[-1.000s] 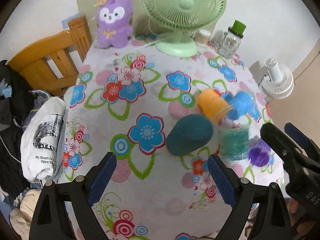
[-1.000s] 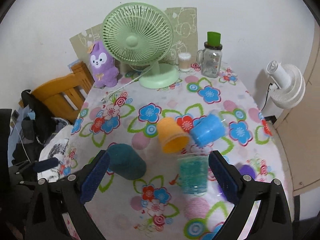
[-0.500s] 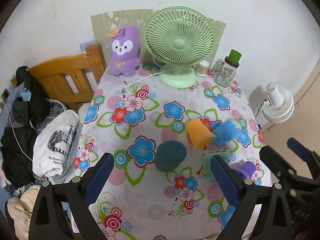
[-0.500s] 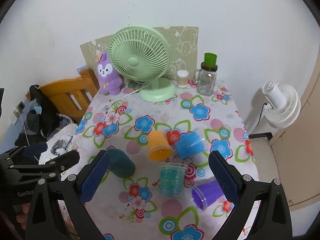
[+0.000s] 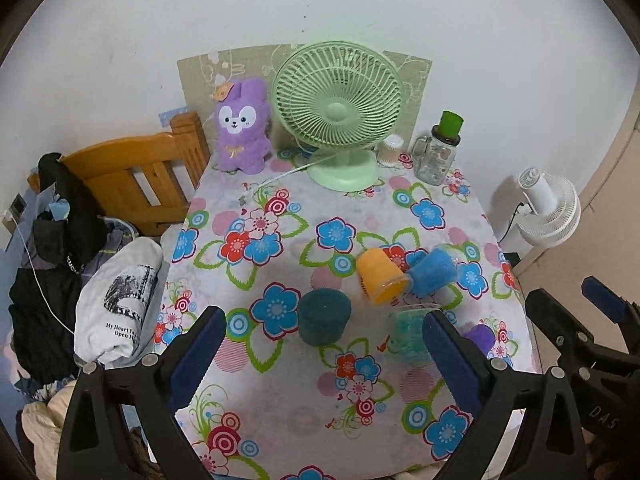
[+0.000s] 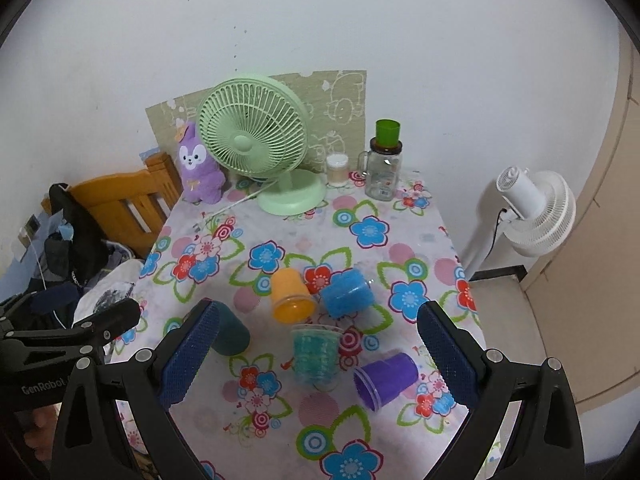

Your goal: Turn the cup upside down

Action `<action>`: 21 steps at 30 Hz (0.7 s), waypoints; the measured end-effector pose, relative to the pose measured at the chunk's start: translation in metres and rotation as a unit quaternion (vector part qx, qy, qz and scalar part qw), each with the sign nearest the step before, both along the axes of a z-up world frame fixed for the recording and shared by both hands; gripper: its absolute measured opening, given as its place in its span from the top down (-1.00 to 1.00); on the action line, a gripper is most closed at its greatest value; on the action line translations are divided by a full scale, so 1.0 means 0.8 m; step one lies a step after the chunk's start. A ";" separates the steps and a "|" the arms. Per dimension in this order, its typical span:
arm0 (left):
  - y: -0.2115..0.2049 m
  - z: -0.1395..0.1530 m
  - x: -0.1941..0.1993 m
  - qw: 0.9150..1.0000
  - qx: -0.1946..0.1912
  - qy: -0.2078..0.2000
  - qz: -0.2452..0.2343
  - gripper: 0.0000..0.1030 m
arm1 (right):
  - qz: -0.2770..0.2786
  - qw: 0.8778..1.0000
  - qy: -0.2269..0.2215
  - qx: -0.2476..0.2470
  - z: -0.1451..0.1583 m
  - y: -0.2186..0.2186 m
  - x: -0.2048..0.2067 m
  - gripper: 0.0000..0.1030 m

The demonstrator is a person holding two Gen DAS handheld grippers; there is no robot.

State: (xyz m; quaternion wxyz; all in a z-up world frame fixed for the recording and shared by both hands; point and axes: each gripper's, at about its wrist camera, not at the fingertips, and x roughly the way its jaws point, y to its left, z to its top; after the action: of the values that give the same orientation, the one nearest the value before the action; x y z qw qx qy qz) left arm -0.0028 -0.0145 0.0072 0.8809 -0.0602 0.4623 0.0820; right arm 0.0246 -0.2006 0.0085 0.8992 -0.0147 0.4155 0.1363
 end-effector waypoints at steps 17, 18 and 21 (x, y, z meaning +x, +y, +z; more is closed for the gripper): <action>-0.013 0.003 -0.008 1.000 0.009 -0.012 0.000 -0.99 | -0.013 1.000 0.000 -0.005 -0.002 -0.007 -0.007 -0.94; -0.014 0.003 -0.008 1.000 0.011 -0.013 0.000 -0.99 | -0.012 1.000 -0.002 -0.006 -0.002 -0.007 -0.007 -0.94; -0.011 0.004 -0.007 1.000 0.012 -0.014 -0.002 -0.99 | -0.012 1.000 -0.003 -0.006 -0.002 -0.006 -0.006 -0.94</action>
State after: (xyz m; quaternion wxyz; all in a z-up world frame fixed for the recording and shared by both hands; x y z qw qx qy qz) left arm -0.0084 -0.0235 0.0105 0.8880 -0.0498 0.4491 0.0853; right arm 0.0198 -0.2050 0.0071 0.9018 -0.0157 0.4141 0.1224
